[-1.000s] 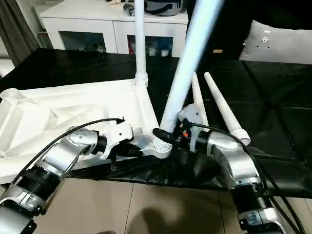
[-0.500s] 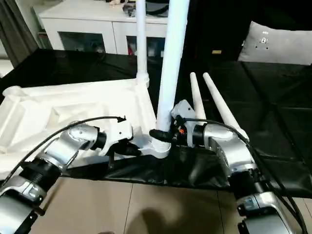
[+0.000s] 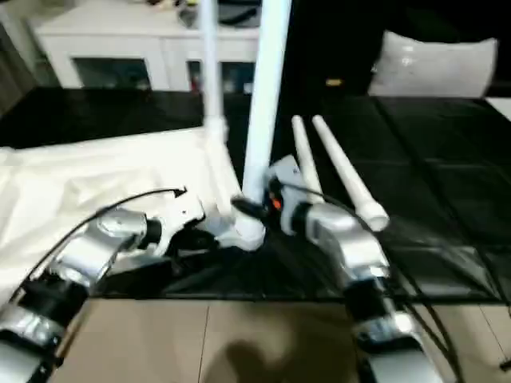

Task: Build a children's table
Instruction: Insert table leg to table base

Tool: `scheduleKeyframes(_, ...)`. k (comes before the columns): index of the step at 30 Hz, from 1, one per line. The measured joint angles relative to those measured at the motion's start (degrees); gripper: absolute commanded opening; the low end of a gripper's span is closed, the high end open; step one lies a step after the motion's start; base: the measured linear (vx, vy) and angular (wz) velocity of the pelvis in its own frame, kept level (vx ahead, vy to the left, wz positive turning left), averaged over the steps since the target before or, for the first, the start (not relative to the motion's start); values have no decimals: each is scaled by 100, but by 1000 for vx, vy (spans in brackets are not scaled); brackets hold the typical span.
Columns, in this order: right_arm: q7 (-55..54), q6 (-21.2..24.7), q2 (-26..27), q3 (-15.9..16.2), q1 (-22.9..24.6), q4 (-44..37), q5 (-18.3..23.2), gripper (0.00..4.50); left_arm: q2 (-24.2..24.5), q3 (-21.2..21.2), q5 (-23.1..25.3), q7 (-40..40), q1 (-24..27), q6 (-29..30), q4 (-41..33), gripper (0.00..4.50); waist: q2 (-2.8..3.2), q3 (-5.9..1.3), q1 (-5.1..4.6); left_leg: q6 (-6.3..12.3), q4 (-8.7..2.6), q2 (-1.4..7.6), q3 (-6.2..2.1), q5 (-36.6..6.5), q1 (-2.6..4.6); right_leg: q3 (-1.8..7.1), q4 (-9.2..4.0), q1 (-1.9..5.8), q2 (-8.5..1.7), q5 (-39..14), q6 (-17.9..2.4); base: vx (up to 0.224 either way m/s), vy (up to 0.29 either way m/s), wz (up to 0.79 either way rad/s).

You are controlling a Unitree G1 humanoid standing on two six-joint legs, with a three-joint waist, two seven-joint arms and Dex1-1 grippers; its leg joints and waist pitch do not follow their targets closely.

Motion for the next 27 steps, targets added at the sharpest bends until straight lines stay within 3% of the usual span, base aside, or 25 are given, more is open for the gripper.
scheduleKeyframes(1,-236,-40,77,-36,-95,167,-43,186,-144,14,2,167,19,133,-53,0,22,15,-14,0,-18,12,-20,-1,-8,-31,-8,62,0,-59,41,0,0,0)
scheduleKeyframes(2,-499,-84,150,-75,-209,355,-122,186,-313,14,3,376,22,261,-84,0,5,31,3,-1,-27,9,-15,0,-15,39,183,37,11,-243,63,0,0,0)
scheduleKeyframes(4,-839,-158,292,-130,-359,650,-209,186,-528,12,54,683,37,440,-121,0,-173,29,57,-5,-39,-54,103,1,80,296,381,-42,-5,-315,20,35,-27,11)
scheduleKeyframes(5,-1049,-169,345,-148,-476,824,-251,186,-669,-11,144,856,51,568,-201,0,-257,37,103,-74,53,-89,112,-95,136,330,401,-98,-18,-313,31,76,-61,-4)
scheduleKeyframes(6,-1146,-174,370,-143,-555,915,-300,186,-724,-43,199,926,59,625,-283,0,-244,51,194,-45,146,-88,56,-230,118,295,399,-103,-37,-314,32,76,-61,-4)
scheduleKeyframes(7,-1230,-186,392,-142,-589,943,-344,186,-749,-73,216,953,58,673,-354,0,-186,37,271,-19,133,-75,-38,-241,76,194,391,-88,-52,-313,32,82,-1,-25)
scheduleKeyframes(8,-1301,-219,406,-142,-616,967,-407,186,-772,-115,241,1023,57,731,-455,0,-139,46,326,-80,114,-46,-57,-180,57,122,363,-90,-57,-313,33,86,18,-7)
scheduleKeyframes(9,-1331,-262,421,-142,-634,985,-445,186,-772,-145,247,1058,57,727,-482,0,-120,39,320,-84,98,-8,-62,-178,53,97,305,-84,-32,-310,33,86,18,-7)
scheduleKeyframes(11,-1314,-433,443,-140,-636,991,-510,186,-635,-218,298,1081,58,488,-474,0,-125,29,312,-108,50,20,-47,-162,13,119,200,-85,17,-251,-13,0,0,0)
scheduleKeyframes(12,-1251,-531,449,-140,-608,986,-497,186,-539,-242,292,1054,59,364,-472,0,-136,27,311,-117,58,13,-24,-143,-15,146,201,-93,8,-153,-29,0,0,0)
scheduleKeyframes(14,-1126,-705,445,-154,-527,955,-460,186,-415,-268,290,980,74,170,-469,0,-144,26,320,-122,55,-7,7,-143,-1,205,214,-101,0,-49,-17,0,0,0)
scheduleKeyframes(16,-996,-809,402,-210,-485,892,-378,186,-231,-290,296,872,91,-152,-450,0,-147,28,339,-123,8,-4,16,-142,-9,205,209,-126,0,-73,-3,25,-14,1)
scheduleKeyframes(19,-701,-970,394,-452,-285,658,-31,186,63,-298,300,598,97,-756,-380,0,-144,26,387,-115,-32,4,21,-98,-68,200,239,-206,9,-83,-56,0,0,0)
scheduleKeyframes(21,-260,-973,374,-786,50,287,439,186,300,-375,289,358,39,-1431,-170,0,-143,26,441,-104,-36,7,25,-96,-104,202,283,-257,9,-116,-72,0,0,0)
scheduleKeyframes(23,87,-974,332,-923,232,46,745,186,452,-378,287,231,-61,-1844,27,0,-142,27,473,-102,-25,10,25,-93,-142,207,335,-333,8,-125,-80,32,-13,1)
scheduleKeyframes(27,406,-932,149,-1186,342,-193,1120,186,532,-377,269,9,-216,-2197,366,0,-142,27,512,-100,-7,20,27,-90,-169,203,376,-359,9,-144,-109,0,0,0)
